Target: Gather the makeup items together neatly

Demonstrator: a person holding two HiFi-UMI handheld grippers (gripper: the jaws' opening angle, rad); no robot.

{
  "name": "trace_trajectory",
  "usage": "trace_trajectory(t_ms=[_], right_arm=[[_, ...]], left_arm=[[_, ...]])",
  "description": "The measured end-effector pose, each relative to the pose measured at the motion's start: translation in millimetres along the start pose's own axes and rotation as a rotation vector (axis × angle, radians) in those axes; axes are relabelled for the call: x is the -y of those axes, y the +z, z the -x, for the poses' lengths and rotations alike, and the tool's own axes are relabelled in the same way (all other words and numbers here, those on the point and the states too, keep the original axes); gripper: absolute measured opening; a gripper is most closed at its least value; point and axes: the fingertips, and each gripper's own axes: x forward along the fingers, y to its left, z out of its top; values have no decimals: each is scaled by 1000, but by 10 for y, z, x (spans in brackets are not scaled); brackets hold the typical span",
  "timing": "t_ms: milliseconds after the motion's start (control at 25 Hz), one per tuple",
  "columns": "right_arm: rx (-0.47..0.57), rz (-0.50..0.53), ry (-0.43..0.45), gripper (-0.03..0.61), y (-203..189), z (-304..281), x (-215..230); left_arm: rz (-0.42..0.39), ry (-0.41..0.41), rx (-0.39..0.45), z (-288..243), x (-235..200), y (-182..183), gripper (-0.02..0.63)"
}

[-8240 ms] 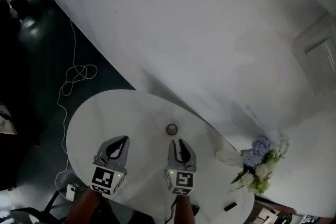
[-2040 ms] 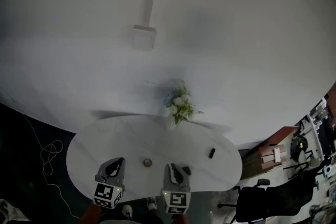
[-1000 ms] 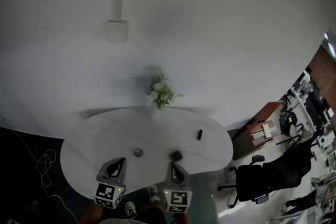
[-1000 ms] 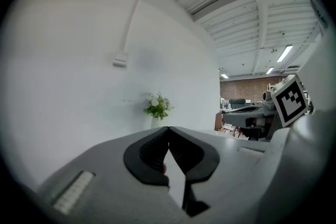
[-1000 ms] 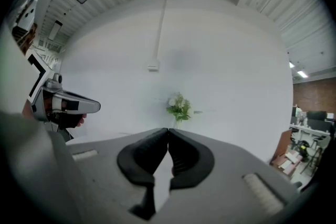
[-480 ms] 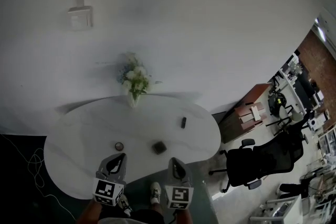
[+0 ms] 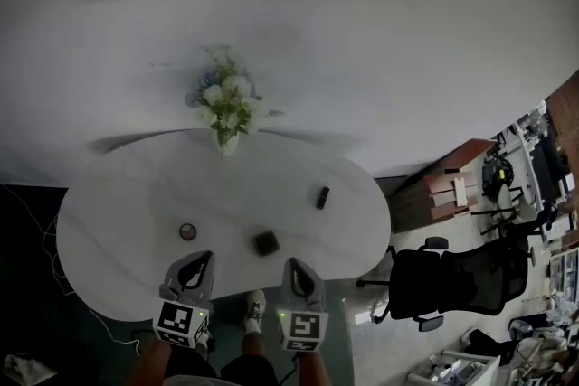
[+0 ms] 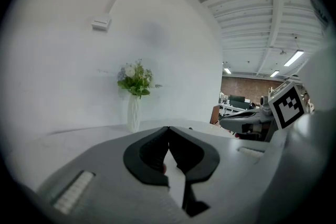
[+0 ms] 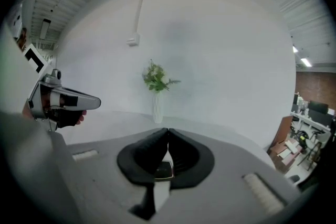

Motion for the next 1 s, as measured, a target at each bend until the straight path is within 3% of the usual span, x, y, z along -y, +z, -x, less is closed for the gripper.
trace_trajectory(t_ms=[360,440,640,1000], right_arm=[[-79,2,108,6,-477,-399,4],[-100,-7,142,113,-564,-466,-39],[-172,-7,202,234,-824,-668,-174],[-279,-3,225,311,-1299,-988,-236]], left_arm=[[56,62,-87,-229,58,-497,11],[65,72,-101,-249,49,-567,11],[78,95,-120,-296,-17,-701,11],[118,132,-178,-355,-150,-1034,11]])
